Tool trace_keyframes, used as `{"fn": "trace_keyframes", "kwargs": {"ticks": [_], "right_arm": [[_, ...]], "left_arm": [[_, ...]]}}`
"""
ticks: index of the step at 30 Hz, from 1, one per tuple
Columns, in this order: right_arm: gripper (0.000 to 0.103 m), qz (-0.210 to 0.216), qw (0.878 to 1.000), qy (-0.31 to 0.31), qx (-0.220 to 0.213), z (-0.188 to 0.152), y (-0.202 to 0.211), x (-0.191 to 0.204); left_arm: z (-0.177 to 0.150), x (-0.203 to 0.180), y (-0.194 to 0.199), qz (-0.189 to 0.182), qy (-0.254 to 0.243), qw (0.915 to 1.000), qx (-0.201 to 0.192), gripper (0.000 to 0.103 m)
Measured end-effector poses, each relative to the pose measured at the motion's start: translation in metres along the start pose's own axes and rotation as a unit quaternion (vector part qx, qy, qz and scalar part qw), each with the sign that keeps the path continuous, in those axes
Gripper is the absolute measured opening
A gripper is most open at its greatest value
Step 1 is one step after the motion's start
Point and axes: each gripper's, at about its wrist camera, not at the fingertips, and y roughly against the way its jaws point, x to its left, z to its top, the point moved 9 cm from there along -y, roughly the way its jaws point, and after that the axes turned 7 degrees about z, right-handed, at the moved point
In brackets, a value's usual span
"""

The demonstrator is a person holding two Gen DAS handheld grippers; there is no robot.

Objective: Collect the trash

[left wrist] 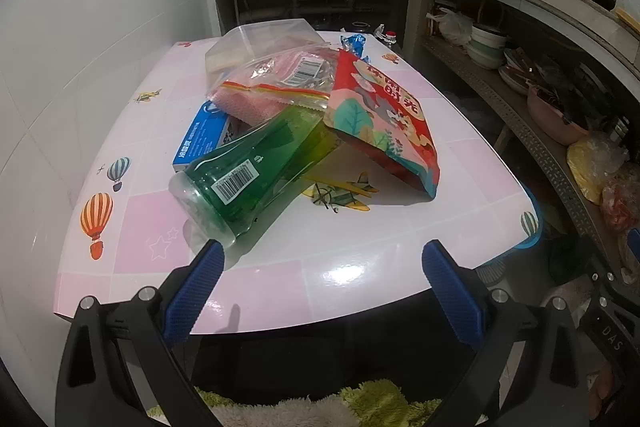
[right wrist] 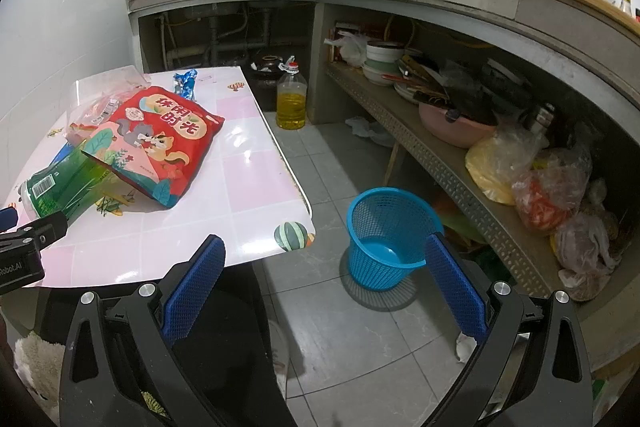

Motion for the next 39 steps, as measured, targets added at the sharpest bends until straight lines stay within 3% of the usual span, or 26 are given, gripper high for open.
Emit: {"fn": "trace_keyframes", "kwargs": {"ticks": [29,30,31,33,39], "right_arm": [[0.095,0.000,1.000,-0.001,0.001,0.000,0.000,0.000],[0.095,0.000,1.000,-0.001,0.000,0.000,0.000,0.000],[0.095,0.000,1.000,-0.001,0.000,-0.001,0.000,0.000],[0.095,0.000,1.000,-0.002,0.000,-0.001,-0.001,0.000],[0.095,0.000,1.000,-0.002,0.001,-0.001,-0.001,0.000]], "left_arm": [[-0.001,0.006,-0.001,0.005,-0.003,1.0000,0.002,0.097],[0.002,0.006,-0.003,0.022,-0.014,0.9997,-0.001,0.097],[-0.008,0.001,-0.008,-0.001,-0.021,0.9991,0.037,0.097],[-0.001,0.006,-0.001,0.005,-0.003,1.0000,0.002,0.097],[-0.001,0.005,-0.001,0.004,-0.003,1.0000,0.002,0.097]]}}
